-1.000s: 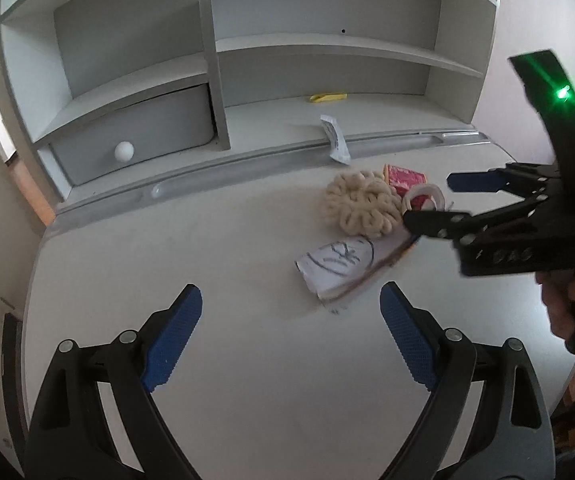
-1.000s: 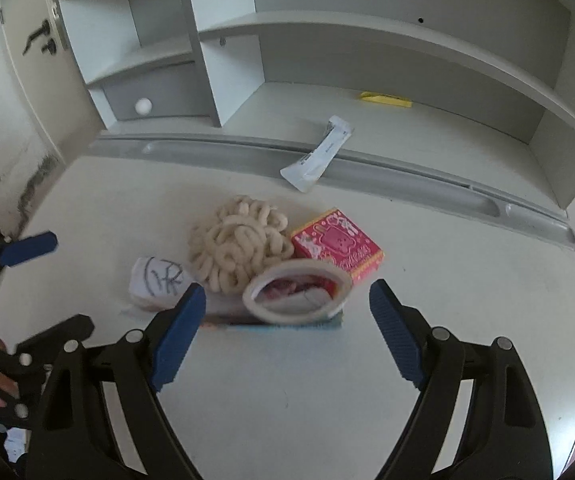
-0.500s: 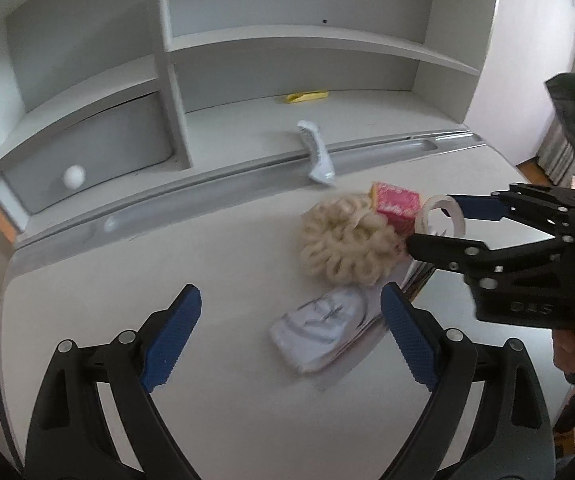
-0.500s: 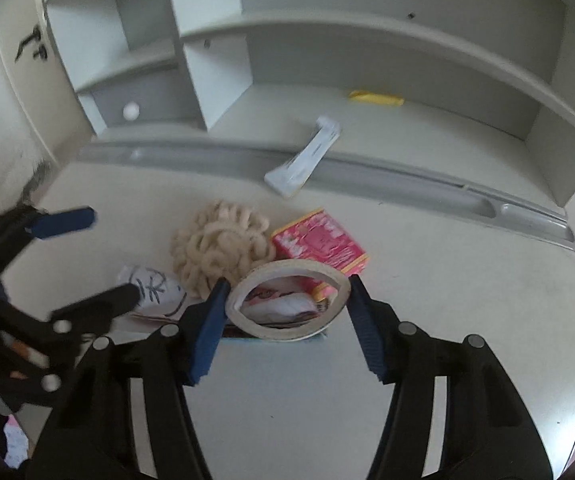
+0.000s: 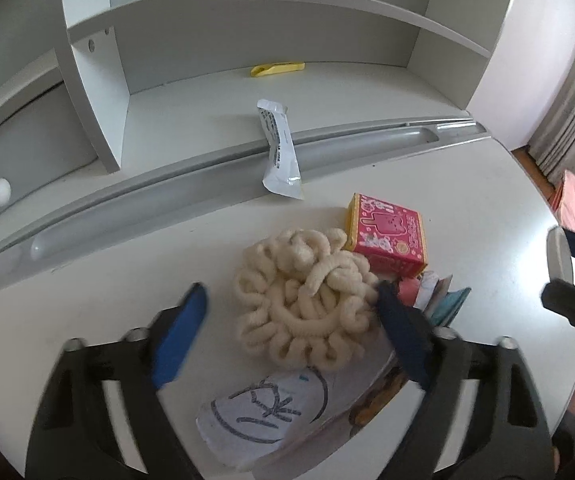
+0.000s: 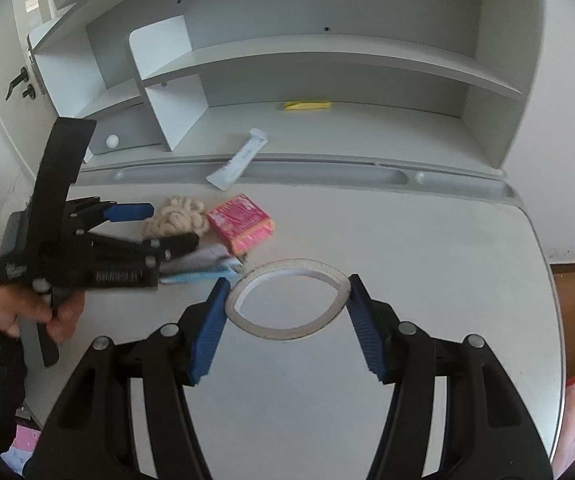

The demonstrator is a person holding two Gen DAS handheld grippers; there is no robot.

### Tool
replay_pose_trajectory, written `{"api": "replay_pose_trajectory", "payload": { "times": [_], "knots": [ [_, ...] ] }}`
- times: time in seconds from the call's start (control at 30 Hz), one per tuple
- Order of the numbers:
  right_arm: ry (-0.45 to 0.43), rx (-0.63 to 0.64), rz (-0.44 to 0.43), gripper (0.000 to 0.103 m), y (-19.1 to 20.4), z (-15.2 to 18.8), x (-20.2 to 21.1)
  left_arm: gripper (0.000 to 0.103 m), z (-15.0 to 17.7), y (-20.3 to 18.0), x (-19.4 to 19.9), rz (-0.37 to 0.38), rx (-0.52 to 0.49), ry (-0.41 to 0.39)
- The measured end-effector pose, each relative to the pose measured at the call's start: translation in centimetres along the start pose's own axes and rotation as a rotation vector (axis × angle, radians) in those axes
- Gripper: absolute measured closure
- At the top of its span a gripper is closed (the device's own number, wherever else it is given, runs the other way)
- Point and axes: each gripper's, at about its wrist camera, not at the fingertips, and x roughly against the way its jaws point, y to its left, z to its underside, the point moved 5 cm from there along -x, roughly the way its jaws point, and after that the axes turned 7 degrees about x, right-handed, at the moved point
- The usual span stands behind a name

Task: Collect trash
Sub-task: 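Grasp the white tape roll with right tool while left tool grasps the beige knotted rope, then carry tape roll and rope over the bin and open both tools to drop them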

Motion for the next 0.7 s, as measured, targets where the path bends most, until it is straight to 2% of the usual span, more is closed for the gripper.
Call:
{"api": "replay_pose_trajectory", "payload": {
  "times": [0.1,0.2,0.33,0.47,0.7],
  "knots": [
    [-0.011,-0.037,0.01,0.045,-1.5,1.1,1.4,0.069,-0.1,-0.1,0.5,-0.011,0.012,-0.004],
    [-0.024,-0.078,0.024,0.045,-3.4,2.5,3.1,0.069,-0.2,-0.7,1.9,-0.014,0.027,-0.032],
    [-0.049,-0.157,0.072,0.045,-7.0,5.7,6.2,0.069,0.1,-3.5,4.5,-0.032,-0.02,-0.081],
    [-0.071,-0.249,0.142,0.045,-11.0,10.4,9.8,0.069,1.4,-10.6,6.6,0.03,-0.112,-0.122],
    [-0.07,-0.448,0.315,0.045,-19.4,21.9,17.8,0.069,6.2,-27.3,8.0,0.27,-0.325,-0.128]
  ]
}}
